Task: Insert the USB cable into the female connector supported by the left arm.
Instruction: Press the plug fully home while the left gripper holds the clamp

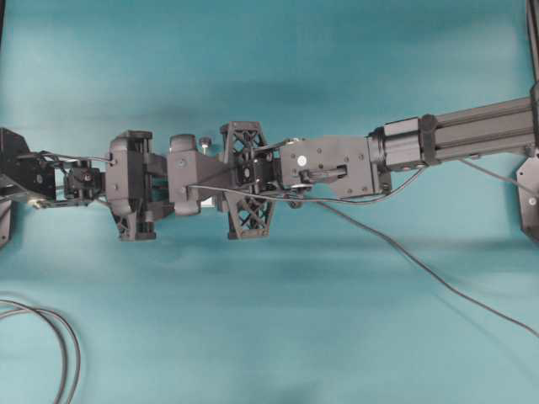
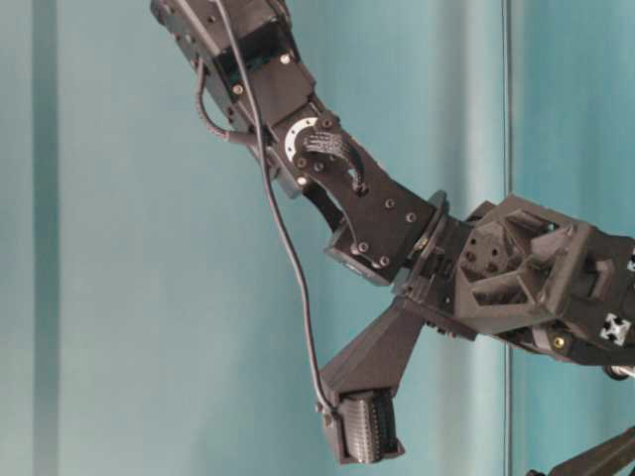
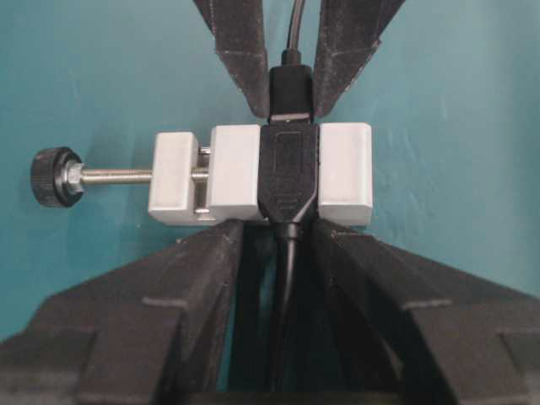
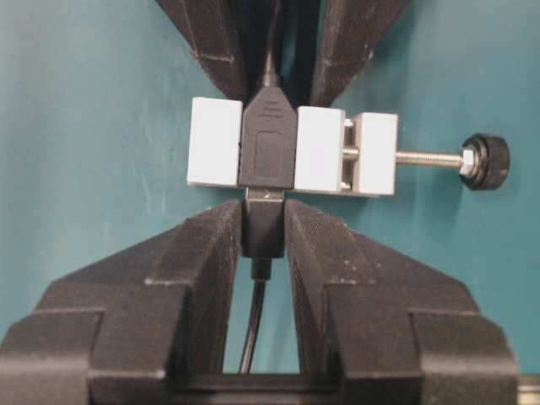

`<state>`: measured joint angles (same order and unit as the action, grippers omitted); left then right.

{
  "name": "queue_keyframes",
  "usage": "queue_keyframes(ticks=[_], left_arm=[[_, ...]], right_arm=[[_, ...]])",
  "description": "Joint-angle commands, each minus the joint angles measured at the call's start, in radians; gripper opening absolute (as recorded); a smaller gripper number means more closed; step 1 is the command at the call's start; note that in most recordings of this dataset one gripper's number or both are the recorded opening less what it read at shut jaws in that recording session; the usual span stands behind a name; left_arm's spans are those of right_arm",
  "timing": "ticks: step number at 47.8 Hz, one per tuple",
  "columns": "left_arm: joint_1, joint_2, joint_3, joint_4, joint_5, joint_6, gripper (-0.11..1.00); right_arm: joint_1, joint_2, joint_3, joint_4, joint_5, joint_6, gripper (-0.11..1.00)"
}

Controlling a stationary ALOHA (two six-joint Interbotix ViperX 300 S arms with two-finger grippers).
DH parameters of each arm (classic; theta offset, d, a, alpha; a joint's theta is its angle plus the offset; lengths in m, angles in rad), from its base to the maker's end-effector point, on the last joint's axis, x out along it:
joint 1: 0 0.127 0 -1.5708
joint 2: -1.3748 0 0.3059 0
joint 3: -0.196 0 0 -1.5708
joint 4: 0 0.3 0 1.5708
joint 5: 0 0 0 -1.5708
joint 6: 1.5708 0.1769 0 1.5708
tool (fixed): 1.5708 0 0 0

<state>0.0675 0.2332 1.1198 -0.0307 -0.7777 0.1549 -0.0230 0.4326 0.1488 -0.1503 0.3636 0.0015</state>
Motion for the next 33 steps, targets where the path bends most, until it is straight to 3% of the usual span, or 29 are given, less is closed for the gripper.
queue_keyframes(ticks=[1, 33], left_arm=[[-0.008, 0.008, -0.075, 0.003, 0.009, 0.020, 0.46], [-0.020, 0.012, -0.149, 0.005, 0.058, 0.020, 0.47]], right_arm=[[-0.003, -0.015, -0.055, -0.003, -0.012, -0.005, 0.22], [-0.012, -0.002, -0.086, -0.003, -0.015, -0.018, 0.20]])
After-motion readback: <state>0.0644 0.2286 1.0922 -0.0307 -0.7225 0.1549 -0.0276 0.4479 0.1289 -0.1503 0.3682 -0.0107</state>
